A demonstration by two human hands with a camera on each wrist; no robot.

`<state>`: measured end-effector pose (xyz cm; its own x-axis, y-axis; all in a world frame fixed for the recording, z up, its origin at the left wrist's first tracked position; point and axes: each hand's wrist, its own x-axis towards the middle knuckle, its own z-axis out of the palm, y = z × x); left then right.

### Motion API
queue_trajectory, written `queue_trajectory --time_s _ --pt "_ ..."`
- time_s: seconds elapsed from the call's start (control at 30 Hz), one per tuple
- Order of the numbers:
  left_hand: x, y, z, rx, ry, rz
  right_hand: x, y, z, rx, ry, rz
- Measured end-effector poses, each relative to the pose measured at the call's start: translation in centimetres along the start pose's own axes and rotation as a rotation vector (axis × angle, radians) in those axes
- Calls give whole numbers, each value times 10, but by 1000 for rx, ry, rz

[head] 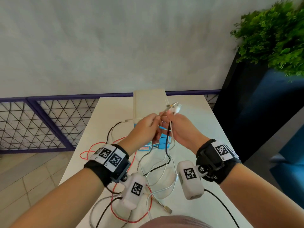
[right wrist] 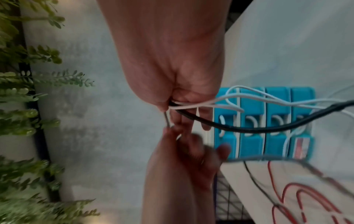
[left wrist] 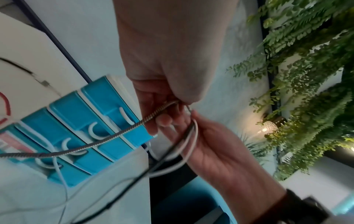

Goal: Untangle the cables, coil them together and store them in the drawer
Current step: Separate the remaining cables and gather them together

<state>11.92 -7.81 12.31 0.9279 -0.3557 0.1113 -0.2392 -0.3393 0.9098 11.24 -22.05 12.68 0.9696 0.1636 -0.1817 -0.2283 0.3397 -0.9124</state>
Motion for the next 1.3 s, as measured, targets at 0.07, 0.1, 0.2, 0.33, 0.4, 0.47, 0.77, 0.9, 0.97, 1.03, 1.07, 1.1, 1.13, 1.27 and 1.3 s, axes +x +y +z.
queue_trajectory --time_s 0.07,0.1,0.2,0.33,0.4,0.47,0.77,0.9,0.97,1.03,1.07,1.1,1.13,1.27,1.3 --pt "0 2 8 24 -23 29 2 -2 10 -90 10 -74" --pt "0 3 9 30 -37 39 3 -4 11 -148 34 -114" --pt "-8 0 12 100 -152 66 4 -16 11 -130 79 -191" --pt "-32 -38 17 254 -335 -2 3 -49 7 176 191 -289" --pt "-44 -67 16 289 -409 -66 5 -63 -2 104 251 -363" --pt "-51 -87 15 438 -365 -48 8 -66 -11 -6 264 -395" --pt "-55 -56 61 705 -639 261 7 -16 -30 -354 236 -126" --pt "-69 -94 94 815 -812 155 -8 -11 -33 -362 171 -64" --pt "-76 -112 105 881 -816 47 -15 -13 -35 -403 173 -56" --pt "-82 -127 111 919 -772 -5 -22 -15 -38 -434 187 -50" --pt "-84 -130 113 931 -749 0 -24 -15 -39 -445 194 -48" --pt "-85 -133 115 945 -723 22 -26 -16 -41 -460 201 -48" --pt "-85 -133 116 943 -711 30 -27 -15 -43 -475 208 -47" --pt "-72 -114 106 798 -759 16 -26 -14 -56 -447 312 -18" --pt "-66 -106 98 689 -773 14 -25 -14 -61 -425 345 -12"
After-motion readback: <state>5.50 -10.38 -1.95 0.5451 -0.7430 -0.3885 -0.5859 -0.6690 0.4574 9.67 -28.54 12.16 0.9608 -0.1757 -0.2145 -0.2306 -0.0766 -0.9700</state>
